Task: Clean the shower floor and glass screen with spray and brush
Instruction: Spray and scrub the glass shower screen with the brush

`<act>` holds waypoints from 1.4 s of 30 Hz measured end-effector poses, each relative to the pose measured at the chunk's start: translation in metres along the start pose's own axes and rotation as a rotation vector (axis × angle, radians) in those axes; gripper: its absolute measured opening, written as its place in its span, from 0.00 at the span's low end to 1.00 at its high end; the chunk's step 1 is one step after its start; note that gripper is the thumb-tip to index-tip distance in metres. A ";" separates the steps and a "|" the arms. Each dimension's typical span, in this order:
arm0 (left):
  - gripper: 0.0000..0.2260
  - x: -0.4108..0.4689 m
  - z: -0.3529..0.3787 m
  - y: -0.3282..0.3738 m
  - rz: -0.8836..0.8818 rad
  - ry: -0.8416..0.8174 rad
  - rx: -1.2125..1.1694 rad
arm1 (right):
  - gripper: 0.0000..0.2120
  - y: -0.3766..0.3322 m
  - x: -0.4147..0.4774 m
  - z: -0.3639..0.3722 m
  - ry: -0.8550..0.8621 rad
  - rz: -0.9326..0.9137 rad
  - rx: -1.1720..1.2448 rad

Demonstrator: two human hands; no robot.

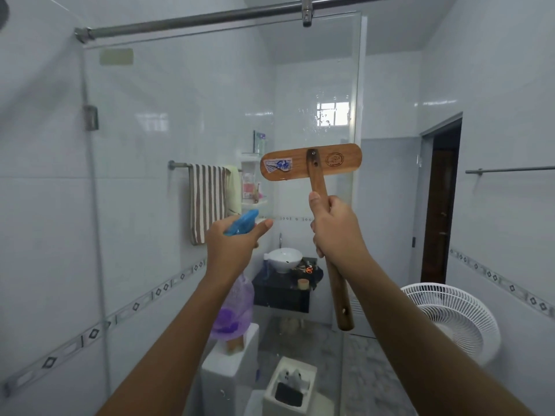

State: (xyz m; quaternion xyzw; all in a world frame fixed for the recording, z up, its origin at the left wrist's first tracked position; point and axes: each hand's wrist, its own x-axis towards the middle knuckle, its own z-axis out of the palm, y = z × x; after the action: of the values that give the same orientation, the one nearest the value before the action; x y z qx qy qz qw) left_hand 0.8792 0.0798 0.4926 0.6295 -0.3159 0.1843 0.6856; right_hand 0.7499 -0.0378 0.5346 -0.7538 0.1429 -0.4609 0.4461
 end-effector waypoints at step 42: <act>0.14 0.006 -0.041 -0.027 0.099 0.104 0.137 | 0.21 0.007 0.017 0.071 0.005 -0.021 0.116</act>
State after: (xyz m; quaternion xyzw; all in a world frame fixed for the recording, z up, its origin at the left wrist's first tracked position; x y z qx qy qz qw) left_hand 0.9092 0.1152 0.4762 0.6480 -0.2970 0.2715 0.6466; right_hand 0.8182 -0.0139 0.5261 -0.7270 0.1092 -0.4751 0.4836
